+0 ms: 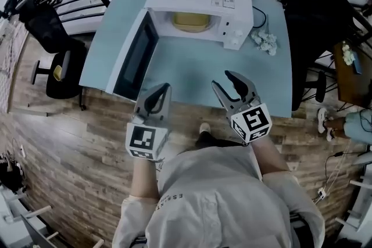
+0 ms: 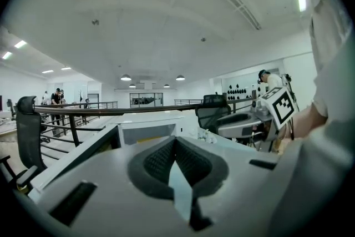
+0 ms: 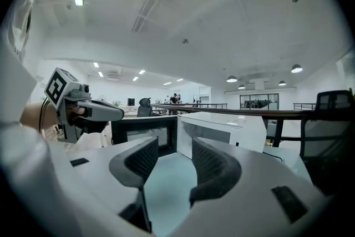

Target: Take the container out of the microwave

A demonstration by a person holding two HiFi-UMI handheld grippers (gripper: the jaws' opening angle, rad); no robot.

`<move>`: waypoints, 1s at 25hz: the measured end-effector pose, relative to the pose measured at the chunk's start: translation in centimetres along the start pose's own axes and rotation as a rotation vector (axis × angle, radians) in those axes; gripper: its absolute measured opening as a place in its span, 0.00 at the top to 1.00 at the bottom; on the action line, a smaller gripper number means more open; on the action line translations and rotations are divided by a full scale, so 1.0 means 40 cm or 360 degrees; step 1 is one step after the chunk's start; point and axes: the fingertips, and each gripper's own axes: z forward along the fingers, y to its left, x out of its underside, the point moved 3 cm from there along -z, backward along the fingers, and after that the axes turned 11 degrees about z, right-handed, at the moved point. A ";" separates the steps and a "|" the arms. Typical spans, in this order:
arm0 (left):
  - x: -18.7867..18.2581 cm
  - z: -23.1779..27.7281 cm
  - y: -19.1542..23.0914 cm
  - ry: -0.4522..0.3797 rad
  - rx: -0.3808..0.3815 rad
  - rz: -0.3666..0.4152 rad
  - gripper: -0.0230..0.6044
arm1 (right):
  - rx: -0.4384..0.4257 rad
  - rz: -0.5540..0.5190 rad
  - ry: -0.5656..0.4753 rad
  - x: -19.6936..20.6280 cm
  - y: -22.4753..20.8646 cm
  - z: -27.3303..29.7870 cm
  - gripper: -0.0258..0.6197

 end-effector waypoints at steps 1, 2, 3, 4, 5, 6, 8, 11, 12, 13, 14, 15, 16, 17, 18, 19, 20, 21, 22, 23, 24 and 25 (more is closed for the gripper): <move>-0.001 0.024 0.007 0.0006 -0.0008 -0.0004 0.97 | -0.0012 -0.0008 0.0015 -0.002 -0.022 0.018 0.66; -0.001 0.046 0.013 0.0011 -0.0014 -0.0008 0.97 | -0.0022 -0.0019 0.0032 -0.004 -0.042 0.036 0.66; 0.000 0.067 0.019 0.0017 -0.0019 -0.0013 0.97 | -0.0034 -0.0033 0.0051 -0.005 -0.061 0.055 0.66; 0.002 0.085 0.024 0.0025 -0.0023 -0.0019 0.97 | -0.0047 -0.0049 0.0075 -0.004 -0.076 0.076 0.66; 0.006 0.101 0.030 0.0034 -0.0024 -0.0027 0.97 | -0.0060 -0.0065 0.0102 -0.003 -0.090 0.097 0.66; 0.011 0.116 0.034 0.0041 -0.0022 -0.0037 0.97 | -0.0072 -0.0081 0.0130 -0.002 -0.101 0.118 0.66; 0.023 0.144 0.045 0.0041 -0.0016 -0.0055 0.97 | -0.0090 -0.0117 0.0189 -0.001 -0.116 0.159 0.66; 0.037 0.178 0.076 0.0045 -0.0012 -0.0062 0.97 | -0.0115 -0.0173 0.0282 -0.001 -0.128 0.224 0.66; 0.041 0.187 0.088 0.0047 -0.0007 -0.0056 0.97 | -0.0120 -0.0192 0.0316 0.000 -0.131 0.248 0.66; 0.045 0.197 0.100 0.0049 -0.0001 -0.0050 0.97 | -0.0122 -0.0213 0.0353 0.004 -0.135 0.273 0.66; 0.050 0.208 0.113 0.0049 0.0005 -0.0043 0.97 | -0.0121 -0.0237 0.0391 0.009 -0.140 0.300 0.66; 0.055 0.219 0.126 0.0049 0.0012 -0.0036 0.97 | -0.0118 -0.0266 0.0431 0.016 -0.146 0.329 0.66; 0.060 0.230 0.138 0.0047 0.0019 -0.0034 0.97 | -0.0113 -0.0301 0.0474 0.026 -0.155 0.358 0.66; 0.065 0.240 0.149 0.0045 0.0029 -0.0038 0.97 | -0.0105 -0.0344 0.0519 0.039 -0.165 0.388 0.66; 0.070 0.249 0.158 0.0041 0.0039 -0.0049 0.97 | -0.0096 -0.0399 0.0566 0.054 -0.176 0.415 0.66; 0.075 0.257 0.166 0.0039 0.0051 -0.0062 0.97 | -0.0088 -0.0463 0.0612 0.067 -0.185 0.441 0.66; 0.080 0.263 0.174 0.0037 0.0062 -0.0071 0.97 | -0.0085 -0.0530 0.0654 0.078 -0.192 0.467 0.66; 0.085 0.269 0.184 0.0036 0.0071 -0.0072 0.97 | -0.0087 -0.0598 0.0689 0.085 -0.195 0.493 0.66; 0.091 0.276 0.195 0.0036 0.0080 -0.0067 0.97 | -0.0093 -0.0665 0.0718 0.089 -0.197 0.521 0.66; 0.098 0.282 0.204 0.0037 0.0089 -0.0061 0.97 | -0.0099 -0.0730 0.0743 0.091 -0.200 0.548 0.66; 0.105 0.288 0.213 0.0041 0.0097 -0.0062 0.97 | -0.0104 -0.0788 0.0770 0.092 -0.204 0.575 0.66; 0.112 0.294 0.219 0.0047 0.0102 -0.0072 0.97 | -0.0109 -0.0835 0.0803 0.094 -0.210 0.602 0.66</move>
